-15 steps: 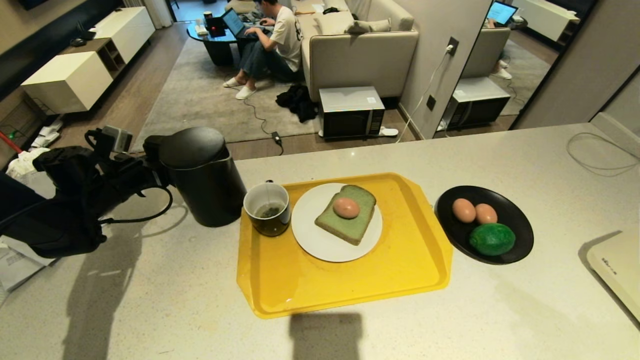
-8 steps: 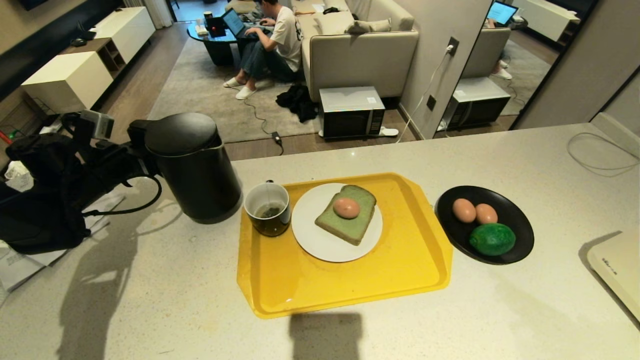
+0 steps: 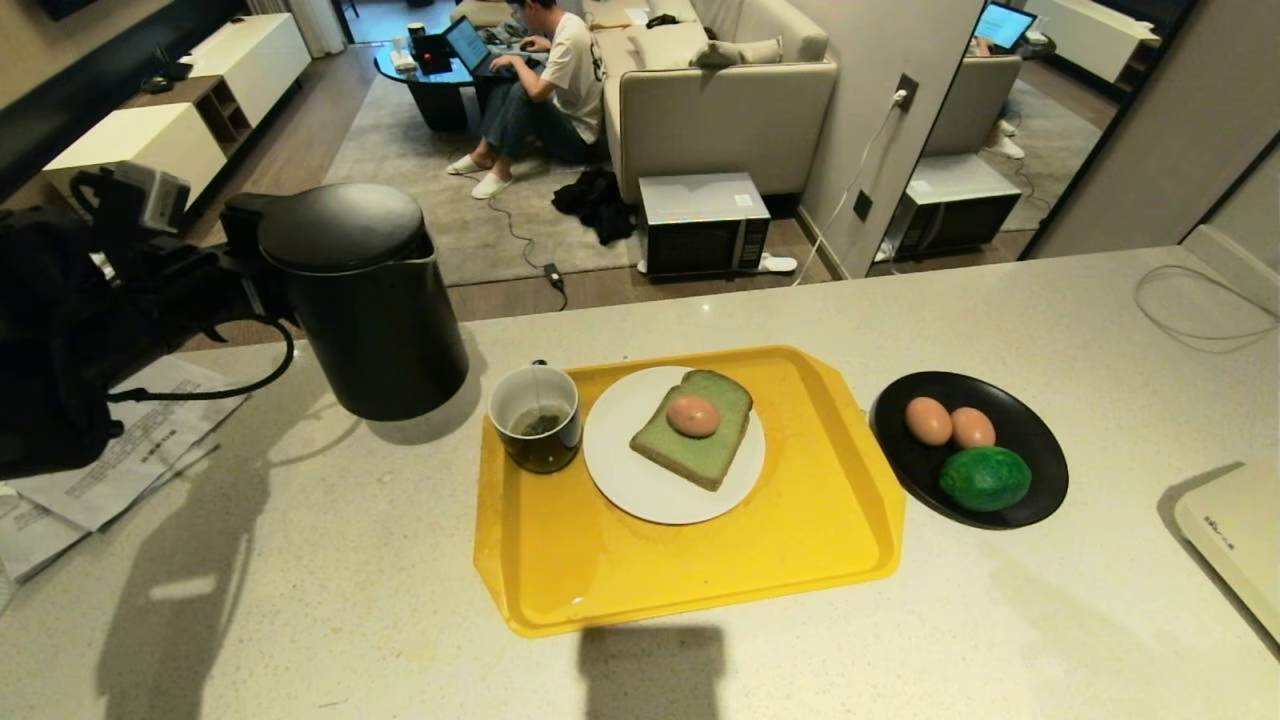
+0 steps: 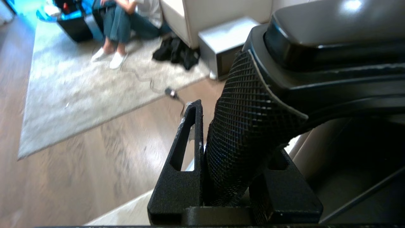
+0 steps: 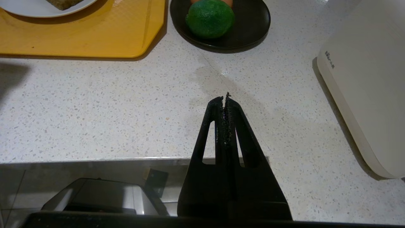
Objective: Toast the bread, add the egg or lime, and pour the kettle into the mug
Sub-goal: Pick up the kettle, then pour water into a cup
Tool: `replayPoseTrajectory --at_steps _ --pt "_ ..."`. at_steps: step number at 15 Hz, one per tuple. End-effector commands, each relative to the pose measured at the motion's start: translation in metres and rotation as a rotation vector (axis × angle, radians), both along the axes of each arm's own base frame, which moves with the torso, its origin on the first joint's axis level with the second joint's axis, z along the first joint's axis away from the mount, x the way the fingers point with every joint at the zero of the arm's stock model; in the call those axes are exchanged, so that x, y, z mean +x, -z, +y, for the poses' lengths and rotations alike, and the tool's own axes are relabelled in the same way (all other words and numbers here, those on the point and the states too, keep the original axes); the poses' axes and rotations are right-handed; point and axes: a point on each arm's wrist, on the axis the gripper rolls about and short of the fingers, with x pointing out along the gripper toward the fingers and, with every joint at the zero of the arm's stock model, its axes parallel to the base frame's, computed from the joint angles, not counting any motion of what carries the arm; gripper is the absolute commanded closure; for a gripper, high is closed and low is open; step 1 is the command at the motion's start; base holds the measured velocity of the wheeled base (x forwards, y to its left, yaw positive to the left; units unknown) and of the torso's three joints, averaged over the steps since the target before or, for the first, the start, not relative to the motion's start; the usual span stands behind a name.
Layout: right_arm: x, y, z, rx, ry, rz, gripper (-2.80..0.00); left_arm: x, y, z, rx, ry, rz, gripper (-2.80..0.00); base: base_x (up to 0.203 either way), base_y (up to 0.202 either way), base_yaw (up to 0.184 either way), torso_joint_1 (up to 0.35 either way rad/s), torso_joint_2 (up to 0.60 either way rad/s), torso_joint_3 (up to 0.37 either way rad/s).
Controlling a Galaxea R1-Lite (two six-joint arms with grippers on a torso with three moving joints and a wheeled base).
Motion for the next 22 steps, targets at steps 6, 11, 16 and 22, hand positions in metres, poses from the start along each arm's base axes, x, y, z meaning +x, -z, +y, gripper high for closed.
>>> replayPoseTrajectory --at_steps 6,11,16,22 --pt "0.000 0.000 0.000 -0.001 -0.002 0.001 0.00 -0.032 -0.067 -0.004 0.206 -0.058 -0.021 0.00 0.000 0.000 0.000 0.000 0.00 0.000" --pt "0.000 0.000 0.000 -0.001 -0.002 0.001 0.00 -0.034 -0.083 -0.020 0.382 -0.083 0.002 0.00 0.000 0.000 0.000 0.000 0.00 0.000" --pt "0.000 0.000 0.000 -0.001 -0.002 0.001 0.00 -0.033 -0.082 -0.058 0.484 -0.076 0.015 0.00 0.000 0.000 0.000 0.000 0.00 0.000" --pt "0.000 0.000 0.000 -0.001 -0.002 0.001 0.00 -0.031 -0.073 -0.085 0.639 -0.109 0.055 0.00 0.000 0.000 0.000 0.000 0.00 0.000"
